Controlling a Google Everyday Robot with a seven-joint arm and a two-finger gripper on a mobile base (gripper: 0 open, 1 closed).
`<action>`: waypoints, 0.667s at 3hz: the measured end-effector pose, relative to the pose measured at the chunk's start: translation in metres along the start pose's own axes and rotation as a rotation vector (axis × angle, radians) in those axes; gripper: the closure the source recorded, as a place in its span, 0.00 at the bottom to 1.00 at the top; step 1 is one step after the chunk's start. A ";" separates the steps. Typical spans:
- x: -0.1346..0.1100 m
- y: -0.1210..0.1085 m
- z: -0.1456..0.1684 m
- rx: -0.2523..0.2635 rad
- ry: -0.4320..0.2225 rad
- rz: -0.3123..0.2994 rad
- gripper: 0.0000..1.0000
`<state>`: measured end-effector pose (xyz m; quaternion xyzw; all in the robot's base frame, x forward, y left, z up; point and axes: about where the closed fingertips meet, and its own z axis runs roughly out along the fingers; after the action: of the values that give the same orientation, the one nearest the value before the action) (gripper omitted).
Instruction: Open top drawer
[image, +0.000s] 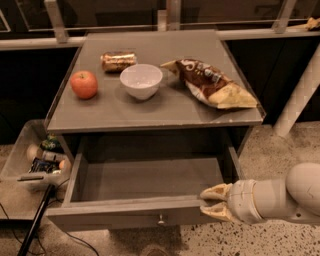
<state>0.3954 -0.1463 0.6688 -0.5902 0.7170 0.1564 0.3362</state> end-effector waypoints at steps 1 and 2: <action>0.000 0.000 0.000 0.000 0.000 0.000 0.82; 0.000 0.000 0.000 0.000 0.000 0.000 0.58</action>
Offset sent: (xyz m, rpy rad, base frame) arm 0.0000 0.0000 0.0000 0.0000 0.0000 0.0001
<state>0.3954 -0.1462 0.6689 -0.5903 0.7170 0.1565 0.3362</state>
